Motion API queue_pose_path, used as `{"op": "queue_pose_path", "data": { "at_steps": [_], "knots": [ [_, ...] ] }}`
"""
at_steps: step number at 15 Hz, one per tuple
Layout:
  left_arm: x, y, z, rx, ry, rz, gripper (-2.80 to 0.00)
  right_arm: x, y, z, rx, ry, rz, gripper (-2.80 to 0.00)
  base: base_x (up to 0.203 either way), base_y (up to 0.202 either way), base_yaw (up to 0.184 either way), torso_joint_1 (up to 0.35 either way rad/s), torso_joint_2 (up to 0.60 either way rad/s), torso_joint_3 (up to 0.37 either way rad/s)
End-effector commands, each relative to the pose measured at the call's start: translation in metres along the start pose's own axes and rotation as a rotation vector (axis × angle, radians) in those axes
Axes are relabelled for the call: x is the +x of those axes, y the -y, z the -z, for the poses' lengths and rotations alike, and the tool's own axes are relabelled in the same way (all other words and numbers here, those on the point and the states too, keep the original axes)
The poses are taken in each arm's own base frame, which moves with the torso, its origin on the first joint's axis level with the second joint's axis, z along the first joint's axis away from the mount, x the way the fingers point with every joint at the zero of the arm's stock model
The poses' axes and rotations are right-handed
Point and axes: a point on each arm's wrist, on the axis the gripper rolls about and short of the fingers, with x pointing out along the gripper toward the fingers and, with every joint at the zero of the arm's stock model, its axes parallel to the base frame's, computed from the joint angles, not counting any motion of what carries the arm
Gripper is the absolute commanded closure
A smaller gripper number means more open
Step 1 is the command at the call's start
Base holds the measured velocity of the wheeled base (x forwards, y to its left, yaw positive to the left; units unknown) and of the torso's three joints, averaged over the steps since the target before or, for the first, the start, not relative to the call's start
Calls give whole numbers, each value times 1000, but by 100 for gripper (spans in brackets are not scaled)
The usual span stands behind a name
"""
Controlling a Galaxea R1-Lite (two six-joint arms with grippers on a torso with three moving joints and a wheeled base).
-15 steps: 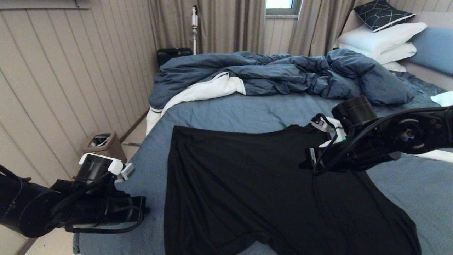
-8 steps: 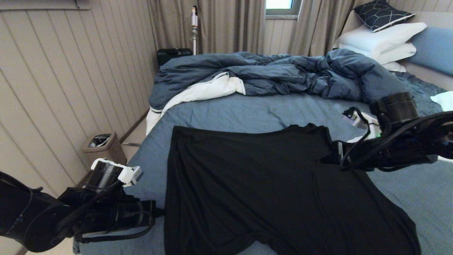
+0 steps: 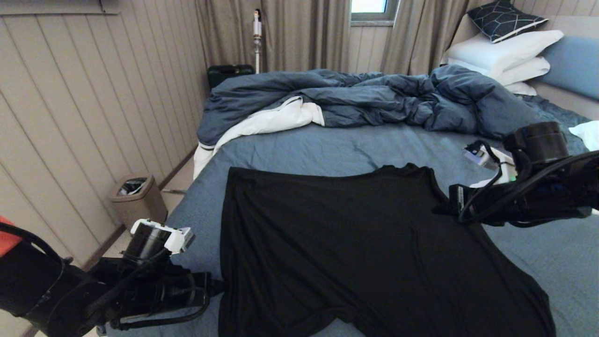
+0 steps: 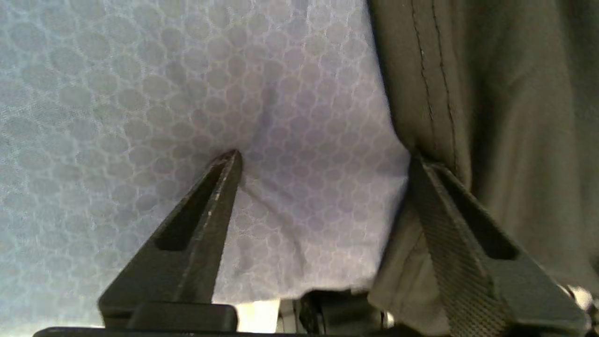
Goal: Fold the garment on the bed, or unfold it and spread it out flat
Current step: Unford the black T-shirt
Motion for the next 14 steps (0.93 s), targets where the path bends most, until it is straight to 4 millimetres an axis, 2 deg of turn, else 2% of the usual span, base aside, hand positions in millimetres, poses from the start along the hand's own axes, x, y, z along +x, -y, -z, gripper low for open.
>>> {"op": "queue_pose_path", "data": {
  "at_steps": [1, 4, 6, 9, 11, 14],
  "knots": [
    [9, -3, 4, -5, 9, -19, -280, -1, 6, -2, 10, 19, 8, 0, 0, 0, 0, 0, 0, 0],
    [5, -23, -3, -47, 52, -64, -280, -6, 8, -8, 11, 58, 14, 0, 0, 0, 0, 0, 0, 0],
    [11, -34, -3, -36, 67, -145, -280, -13, 9, -8, 15, 73, 23, 0, 0, 0, 0, 0, 0, 0],
    [9, -36, 1, 24, 139, -161, -280, -23, 24, -17, 47, 116, 68, 0, 0, 0, 0, 0, 0, 0],
    [9, -37, 4, 28, 128, -165, -280, -25, 32, -22, 63, 129, 91, 0, 0, 0, 0, 0, 0, 0],
    [10, -24, 13, 70, 101, -126, -280, -20, 40, -21, 96, 90, 112, 0, 0, 0, 0, 0, 0, 0]
  ]
}}
